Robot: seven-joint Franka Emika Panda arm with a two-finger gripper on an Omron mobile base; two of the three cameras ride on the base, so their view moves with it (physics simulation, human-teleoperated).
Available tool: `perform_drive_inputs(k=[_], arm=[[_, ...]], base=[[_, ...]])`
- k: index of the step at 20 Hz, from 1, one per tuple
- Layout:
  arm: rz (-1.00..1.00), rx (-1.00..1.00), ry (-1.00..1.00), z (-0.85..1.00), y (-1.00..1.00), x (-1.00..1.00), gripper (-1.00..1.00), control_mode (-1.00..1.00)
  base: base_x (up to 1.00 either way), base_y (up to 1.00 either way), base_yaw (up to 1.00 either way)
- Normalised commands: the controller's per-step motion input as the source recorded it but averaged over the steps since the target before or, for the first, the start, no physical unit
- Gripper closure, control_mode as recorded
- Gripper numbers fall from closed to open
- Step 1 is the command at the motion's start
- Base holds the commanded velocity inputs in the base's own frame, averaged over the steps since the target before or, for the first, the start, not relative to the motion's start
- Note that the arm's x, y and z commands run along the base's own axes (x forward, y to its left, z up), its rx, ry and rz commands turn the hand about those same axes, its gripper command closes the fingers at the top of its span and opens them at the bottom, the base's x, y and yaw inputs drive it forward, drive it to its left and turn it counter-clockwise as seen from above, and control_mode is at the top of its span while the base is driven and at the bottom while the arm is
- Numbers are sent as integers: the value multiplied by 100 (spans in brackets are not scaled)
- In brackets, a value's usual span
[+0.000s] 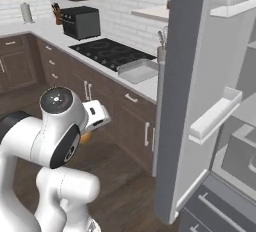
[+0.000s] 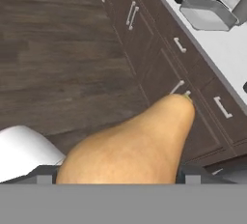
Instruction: Place one squash and one chicken drumstick in each tupperware on the nearby counter, to pack two identical lunches.
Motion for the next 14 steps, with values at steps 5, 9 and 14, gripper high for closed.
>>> perform_drive_inputs(k=[5, 9, 14], arm=[[0, 0, 0, 0, 0, 0, 100, 100], [0, 0, 0, 0, 0, 0, 100, 100], [0, 0, 0, 0, 0, 0, 100, 100]], base=[[100, 100, -11], [100, 75, 32], [100, 26, 59]])
